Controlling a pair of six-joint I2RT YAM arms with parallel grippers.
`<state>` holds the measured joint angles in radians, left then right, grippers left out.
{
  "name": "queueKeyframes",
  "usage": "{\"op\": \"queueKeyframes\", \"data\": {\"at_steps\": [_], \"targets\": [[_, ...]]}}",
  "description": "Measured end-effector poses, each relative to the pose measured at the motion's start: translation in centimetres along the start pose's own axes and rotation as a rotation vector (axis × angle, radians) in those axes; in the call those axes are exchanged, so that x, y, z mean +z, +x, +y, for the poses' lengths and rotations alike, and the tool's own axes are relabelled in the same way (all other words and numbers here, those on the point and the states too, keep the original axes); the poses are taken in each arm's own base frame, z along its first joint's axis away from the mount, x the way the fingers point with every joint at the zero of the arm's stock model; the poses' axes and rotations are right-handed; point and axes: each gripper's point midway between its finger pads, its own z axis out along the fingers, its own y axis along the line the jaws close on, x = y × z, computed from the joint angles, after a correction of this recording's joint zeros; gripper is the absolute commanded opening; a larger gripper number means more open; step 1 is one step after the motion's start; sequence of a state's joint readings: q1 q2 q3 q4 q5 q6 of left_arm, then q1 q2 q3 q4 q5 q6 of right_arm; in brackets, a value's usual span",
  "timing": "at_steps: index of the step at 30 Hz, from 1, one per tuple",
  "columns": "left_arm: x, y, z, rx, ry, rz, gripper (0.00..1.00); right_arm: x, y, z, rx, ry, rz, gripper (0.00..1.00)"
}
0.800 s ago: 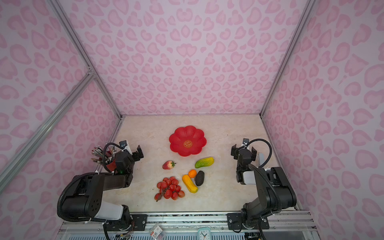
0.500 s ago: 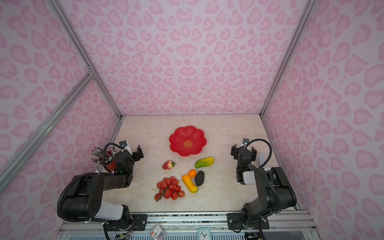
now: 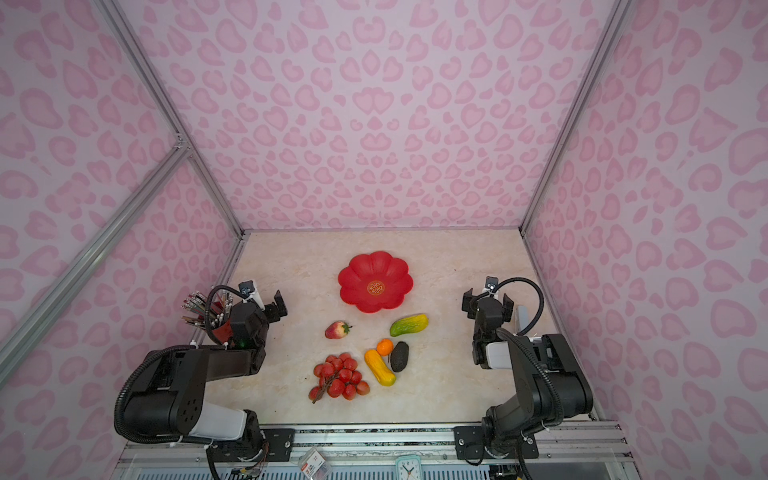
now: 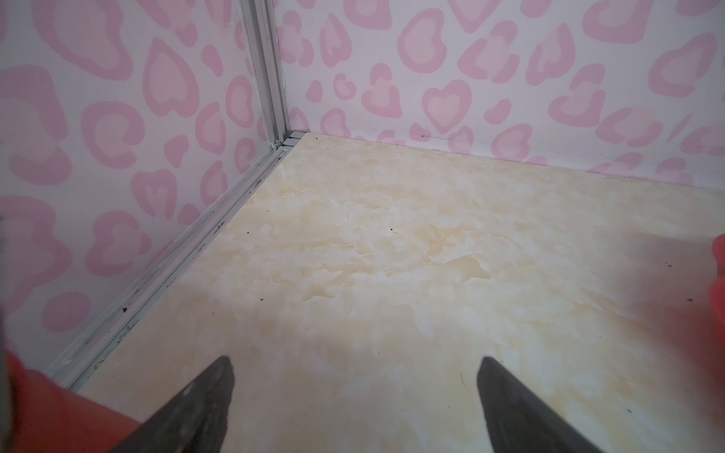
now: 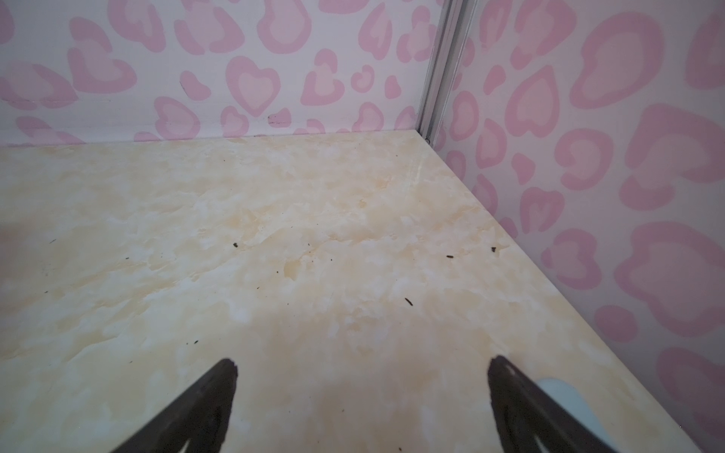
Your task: Place and organize the fake fruits in the fruit bowl
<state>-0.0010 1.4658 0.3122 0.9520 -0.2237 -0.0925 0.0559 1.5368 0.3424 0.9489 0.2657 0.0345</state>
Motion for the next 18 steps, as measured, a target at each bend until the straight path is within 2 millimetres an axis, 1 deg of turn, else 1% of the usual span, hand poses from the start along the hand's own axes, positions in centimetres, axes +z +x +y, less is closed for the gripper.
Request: {"op": "queueKeyframes", "data": {"at_steps": [3, 6, 9, 11, 13, 15, 16, 18], "targets": [[0.0, 0.0, 0.0, 0.0, 0.0, 0.0, 1.0, 0.0, 0.0, 0.0, 0.001, 0.0, 0.0, 1.0], [0.0, -0.1, 0.0, -0.001, 0.0, -0.005, 0.97, 0.0, -0.1, -0.2, 0.009, 0.01, -0.004, 1.0], [-0.3, -0.5, 0.0, -0.002, 0.001, -0.009, 0.95, -0.2, -0.9, -0.9, 0.033, 0.041, -0.016, 1.0], [-0.6, -2.0, 0.1, -0.009, -0.002, -0.032, 0.94, -0.2, -1.4, -1.1, 0.04, 0.055, -0.03, 1.0], [-1.0, -3.4, 0.3, -0.028, -0.015, -0.06, 0.93, -0.3, -1.1, -1.1, 0.035, 0.058, -0.024, 1.0], [-1.5, -4.1, 0.6, -0.046, -0.029, -0.07, 0.93, -0.5, -1.4, -0.9, 0.025, 0.064, -0.021, 1.0], [-1.7, -4.2, 0.7, -0.056, -0.035, -0.065, 0.93, -0.7, -2.3, -0.8, 0.021, 0.069, -0.024, 1.0], [-2.3, -4.6, 1.0, -0.081, -0.044, -0.056, 0.94, -0.9, -5.7, -0.9, 0.036, 0.085, -0.062, 1.0]]}}
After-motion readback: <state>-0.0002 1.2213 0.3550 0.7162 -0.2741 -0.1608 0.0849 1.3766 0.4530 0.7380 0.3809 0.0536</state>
